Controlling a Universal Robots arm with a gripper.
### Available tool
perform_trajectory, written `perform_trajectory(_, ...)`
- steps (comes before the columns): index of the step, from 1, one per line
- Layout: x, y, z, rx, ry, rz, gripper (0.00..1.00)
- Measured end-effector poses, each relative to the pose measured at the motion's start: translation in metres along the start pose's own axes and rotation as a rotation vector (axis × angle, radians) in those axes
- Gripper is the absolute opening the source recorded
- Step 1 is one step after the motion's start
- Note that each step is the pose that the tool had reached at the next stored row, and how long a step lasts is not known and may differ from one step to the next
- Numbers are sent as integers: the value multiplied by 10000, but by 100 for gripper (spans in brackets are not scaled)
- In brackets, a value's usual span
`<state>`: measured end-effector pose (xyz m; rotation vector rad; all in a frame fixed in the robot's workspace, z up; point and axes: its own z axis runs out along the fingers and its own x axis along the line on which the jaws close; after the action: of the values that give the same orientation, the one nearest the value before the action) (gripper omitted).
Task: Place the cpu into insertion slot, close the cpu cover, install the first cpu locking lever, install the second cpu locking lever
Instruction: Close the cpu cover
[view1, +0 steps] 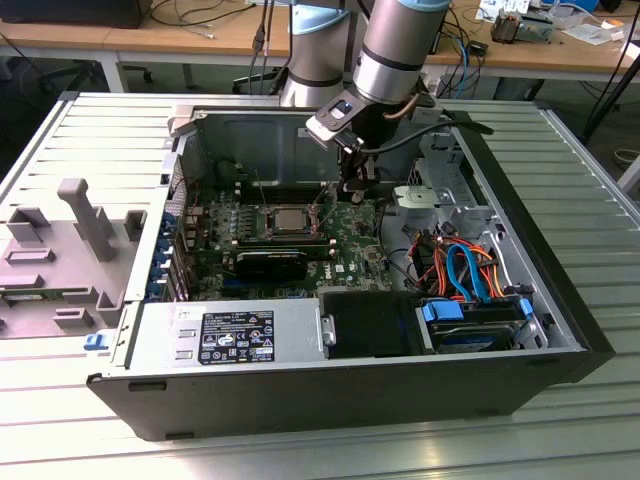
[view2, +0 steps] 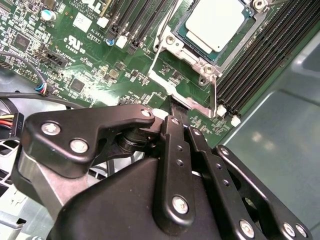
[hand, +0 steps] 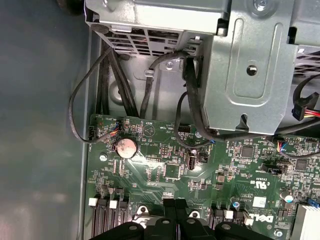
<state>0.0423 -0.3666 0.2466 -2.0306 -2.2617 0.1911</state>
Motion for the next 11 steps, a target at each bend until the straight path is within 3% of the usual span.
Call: perform_trajectory(11,6,-57,9,0,0,0,11)
